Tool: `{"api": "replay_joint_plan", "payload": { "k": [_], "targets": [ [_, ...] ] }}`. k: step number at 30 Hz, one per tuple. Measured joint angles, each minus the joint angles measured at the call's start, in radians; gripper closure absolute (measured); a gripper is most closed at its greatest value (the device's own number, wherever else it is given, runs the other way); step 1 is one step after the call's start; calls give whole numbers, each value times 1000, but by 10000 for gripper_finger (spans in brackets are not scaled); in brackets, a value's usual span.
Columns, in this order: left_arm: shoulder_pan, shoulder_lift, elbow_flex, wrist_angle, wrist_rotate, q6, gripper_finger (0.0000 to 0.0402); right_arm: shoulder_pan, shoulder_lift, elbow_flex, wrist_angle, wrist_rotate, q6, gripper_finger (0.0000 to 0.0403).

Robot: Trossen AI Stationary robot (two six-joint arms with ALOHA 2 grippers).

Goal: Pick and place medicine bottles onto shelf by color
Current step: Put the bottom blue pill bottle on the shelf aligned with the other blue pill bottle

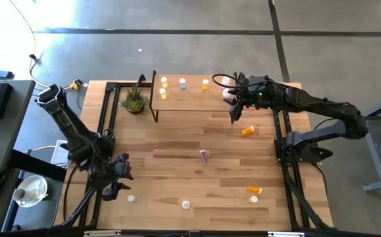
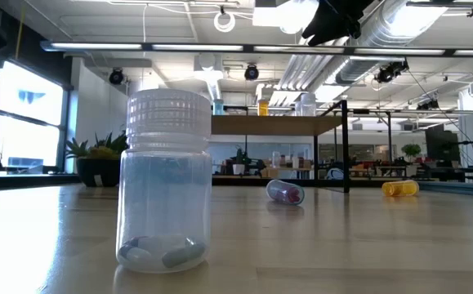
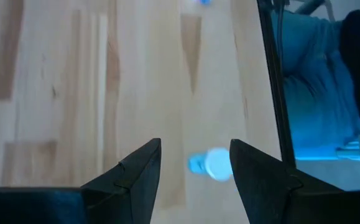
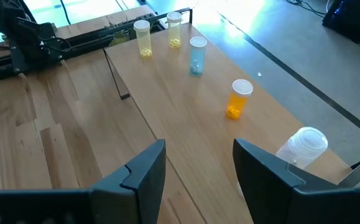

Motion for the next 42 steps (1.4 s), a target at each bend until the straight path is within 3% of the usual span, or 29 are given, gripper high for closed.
{"api": "replay_joint_plan", "payload": {
  "k": [5,11,16,42],
  "targets": [
    [-115,0,0,-31,-57,-119,220,0,0,0,0,0,0,224],
    [-244,17,-1,-48,-217,-252,220,0,0,0,0,0,0,224],
    [-307,77,-1,-48,-234,-328,220,0,0,0,0,0,0,224],
    [-321,377,-1,84,-229,-412,220,0,1,0,-10,1,0,224]
  ]
}}
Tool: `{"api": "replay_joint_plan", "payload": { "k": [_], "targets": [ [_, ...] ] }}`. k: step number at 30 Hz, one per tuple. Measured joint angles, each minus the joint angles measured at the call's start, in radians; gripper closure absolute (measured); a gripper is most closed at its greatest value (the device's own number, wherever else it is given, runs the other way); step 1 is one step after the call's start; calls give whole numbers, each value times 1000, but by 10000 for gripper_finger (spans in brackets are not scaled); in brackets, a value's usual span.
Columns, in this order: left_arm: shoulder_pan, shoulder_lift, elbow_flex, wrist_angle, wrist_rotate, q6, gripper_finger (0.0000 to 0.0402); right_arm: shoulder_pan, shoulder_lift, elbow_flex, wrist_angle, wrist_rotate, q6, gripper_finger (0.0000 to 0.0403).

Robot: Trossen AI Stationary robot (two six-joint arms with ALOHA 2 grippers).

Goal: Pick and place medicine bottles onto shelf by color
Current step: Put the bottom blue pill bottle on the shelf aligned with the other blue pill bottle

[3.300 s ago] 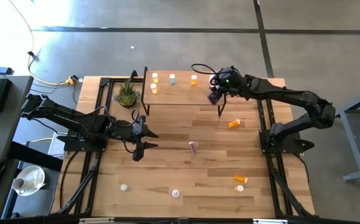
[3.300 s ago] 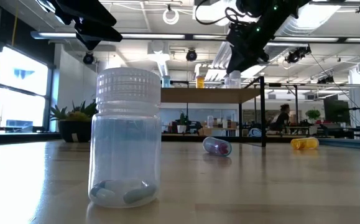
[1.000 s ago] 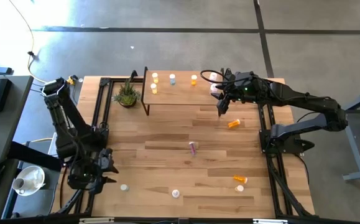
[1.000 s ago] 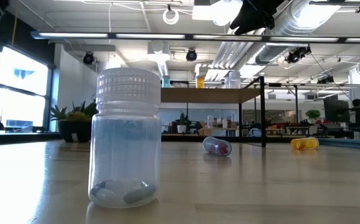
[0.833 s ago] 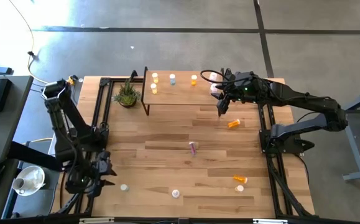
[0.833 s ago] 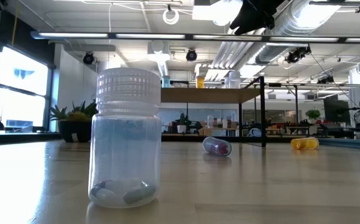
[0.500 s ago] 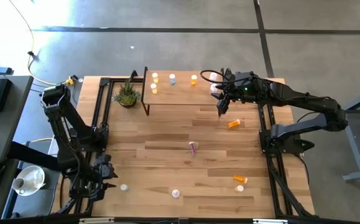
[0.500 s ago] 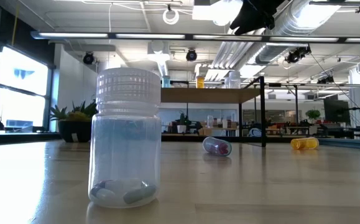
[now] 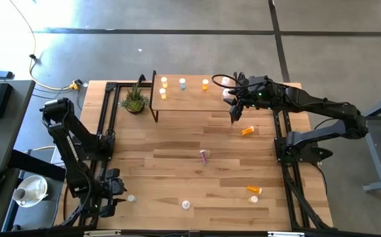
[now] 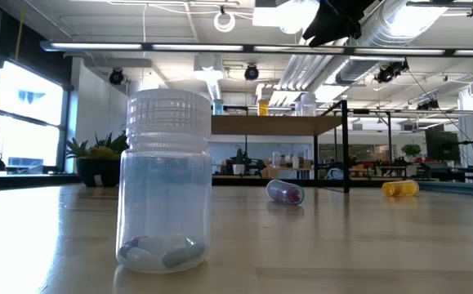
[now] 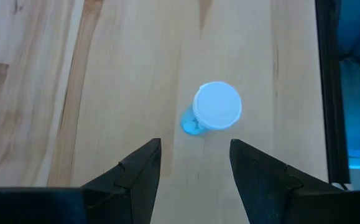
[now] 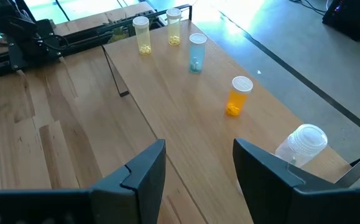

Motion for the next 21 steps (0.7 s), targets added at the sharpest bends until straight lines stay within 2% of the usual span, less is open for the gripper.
{"api": "replay_joint_plan", "payload": {
  "k": [6,21],
  "targets": [
    [0,37,0,33,-2,0,220,0,0,0,-1,0,0,224],
    [0,43,0,62,-91,3,220,0,0,0,-1,0,0,224]
  ]
}}
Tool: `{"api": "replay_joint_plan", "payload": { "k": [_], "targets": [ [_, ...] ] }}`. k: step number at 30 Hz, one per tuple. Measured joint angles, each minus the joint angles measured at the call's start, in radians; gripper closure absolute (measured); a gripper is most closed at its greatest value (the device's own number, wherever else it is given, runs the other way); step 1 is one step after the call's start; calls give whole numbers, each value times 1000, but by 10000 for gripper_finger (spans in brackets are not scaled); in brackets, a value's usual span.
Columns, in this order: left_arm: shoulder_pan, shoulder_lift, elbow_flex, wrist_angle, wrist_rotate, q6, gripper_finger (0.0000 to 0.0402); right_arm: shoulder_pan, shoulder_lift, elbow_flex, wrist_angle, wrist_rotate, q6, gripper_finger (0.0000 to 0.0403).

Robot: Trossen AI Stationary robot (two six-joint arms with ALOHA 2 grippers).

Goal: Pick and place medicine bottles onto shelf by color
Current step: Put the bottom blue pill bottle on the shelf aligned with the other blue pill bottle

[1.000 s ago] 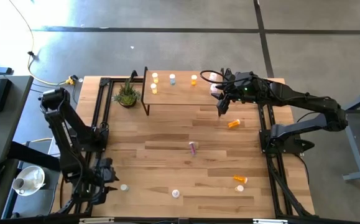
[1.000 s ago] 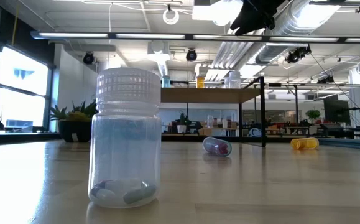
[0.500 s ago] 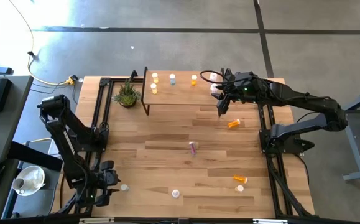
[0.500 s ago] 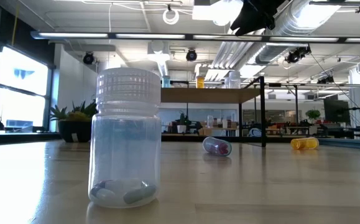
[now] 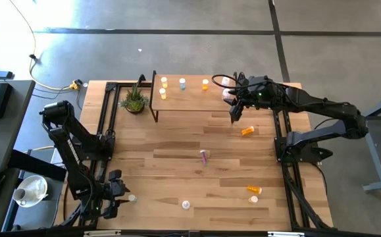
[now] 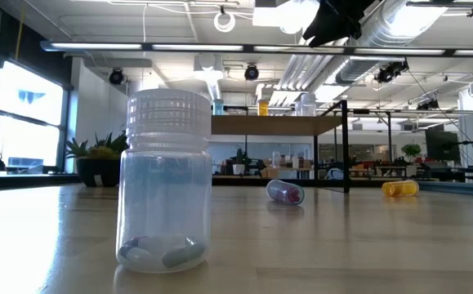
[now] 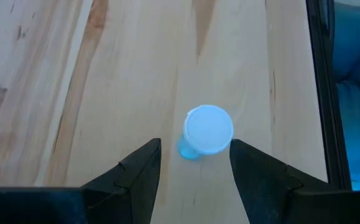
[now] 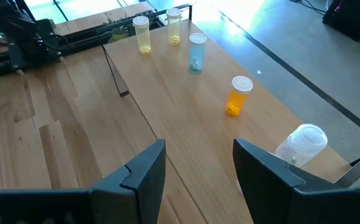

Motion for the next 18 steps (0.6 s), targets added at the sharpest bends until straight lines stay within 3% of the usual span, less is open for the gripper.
{"api": "replay_joint_plan", "payload": {
  "k": [18],
  "targets": [
    [34,30,0,55,5,38,220,0,0,0,0,0,10,224]
  ]
}}
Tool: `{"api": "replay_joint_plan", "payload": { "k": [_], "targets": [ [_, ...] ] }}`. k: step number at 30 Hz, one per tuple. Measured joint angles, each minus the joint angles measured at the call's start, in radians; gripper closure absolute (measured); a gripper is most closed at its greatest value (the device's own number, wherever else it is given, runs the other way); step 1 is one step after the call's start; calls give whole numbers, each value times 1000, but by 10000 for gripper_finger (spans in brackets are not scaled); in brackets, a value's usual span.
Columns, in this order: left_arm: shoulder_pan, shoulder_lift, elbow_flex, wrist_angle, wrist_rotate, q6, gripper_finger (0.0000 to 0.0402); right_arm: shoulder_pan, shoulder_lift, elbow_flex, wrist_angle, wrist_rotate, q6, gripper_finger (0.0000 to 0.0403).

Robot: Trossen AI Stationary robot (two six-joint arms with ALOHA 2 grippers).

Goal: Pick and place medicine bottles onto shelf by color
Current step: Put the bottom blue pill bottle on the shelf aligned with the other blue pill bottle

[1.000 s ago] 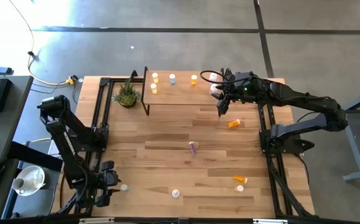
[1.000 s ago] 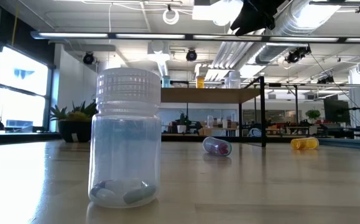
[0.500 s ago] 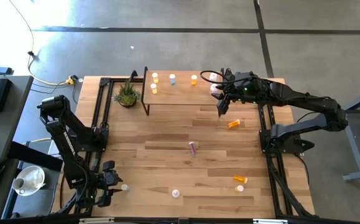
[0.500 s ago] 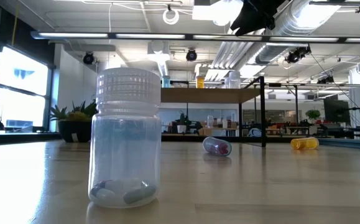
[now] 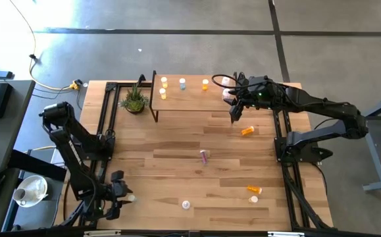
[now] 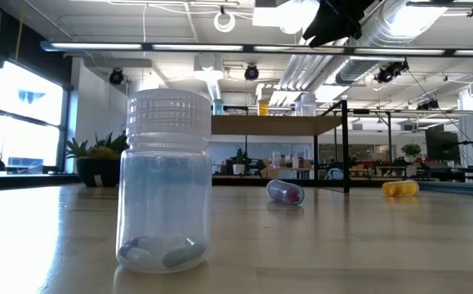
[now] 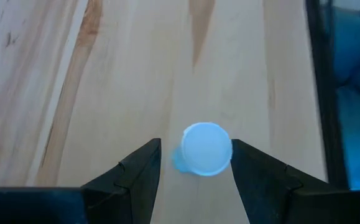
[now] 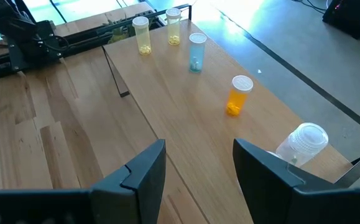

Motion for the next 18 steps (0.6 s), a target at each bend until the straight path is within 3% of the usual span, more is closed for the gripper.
{"api": "replay_joint_plan", "payload": {
  "k": [10,18],
  "targets": [
    [12,67,0,14,33,7,220,0,0,0,0,0,0,224],
    [12,67,0,78,-13,82,220,0,0,0,0,0,0,224]
  ]
}}
